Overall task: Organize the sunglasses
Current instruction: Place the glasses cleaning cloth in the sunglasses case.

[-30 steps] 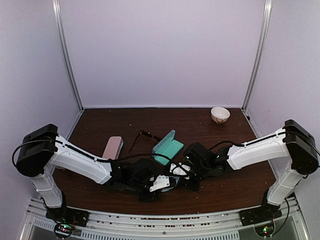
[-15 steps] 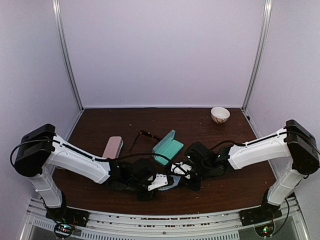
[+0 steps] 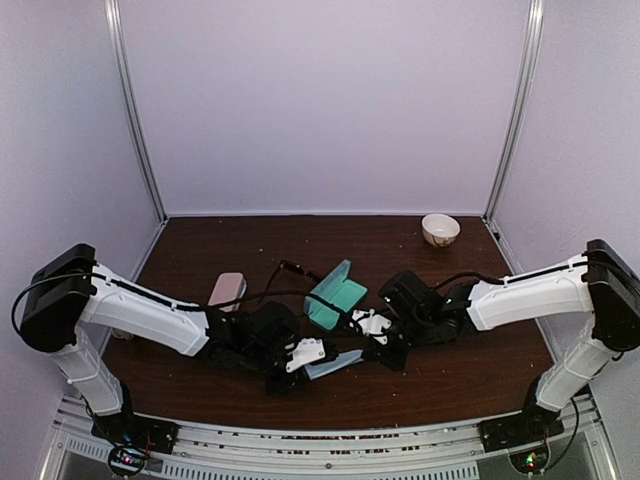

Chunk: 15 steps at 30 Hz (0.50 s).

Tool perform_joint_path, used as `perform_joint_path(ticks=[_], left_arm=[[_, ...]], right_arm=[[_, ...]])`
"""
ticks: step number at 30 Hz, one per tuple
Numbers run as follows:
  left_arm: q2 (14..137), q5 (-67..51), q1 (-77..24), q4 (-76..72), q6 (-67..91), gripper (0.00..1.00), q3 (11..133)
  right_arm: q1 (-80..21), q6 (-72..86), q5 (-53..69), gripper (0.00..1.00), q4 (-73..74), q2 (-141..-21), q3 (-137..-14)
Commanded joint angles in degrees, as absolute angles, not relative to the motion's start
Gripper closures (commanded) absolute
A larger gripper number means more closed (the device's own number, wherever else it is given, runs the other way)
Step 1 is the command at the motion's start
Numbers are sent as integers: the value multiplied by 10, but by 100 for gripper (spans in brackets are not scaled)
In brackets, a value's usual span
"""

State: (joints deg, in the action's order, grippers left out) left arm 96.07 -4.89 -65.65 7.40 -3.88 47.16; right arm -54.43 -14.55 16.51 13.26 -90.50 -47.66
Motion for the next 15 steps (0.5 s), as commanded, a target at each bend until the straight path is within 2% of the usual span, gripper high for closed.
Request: perform_joint_path(ticks=[1, 15], left_arm=[[948, -96, -638, 65, -21, 100, 484], [995, -162, -581, 64, 1, 100, 553]], right_arm=[[-525, -129, 155, 100, 137, -874, -475], [-478, -103, 157, 100, 138, -873, -492]])
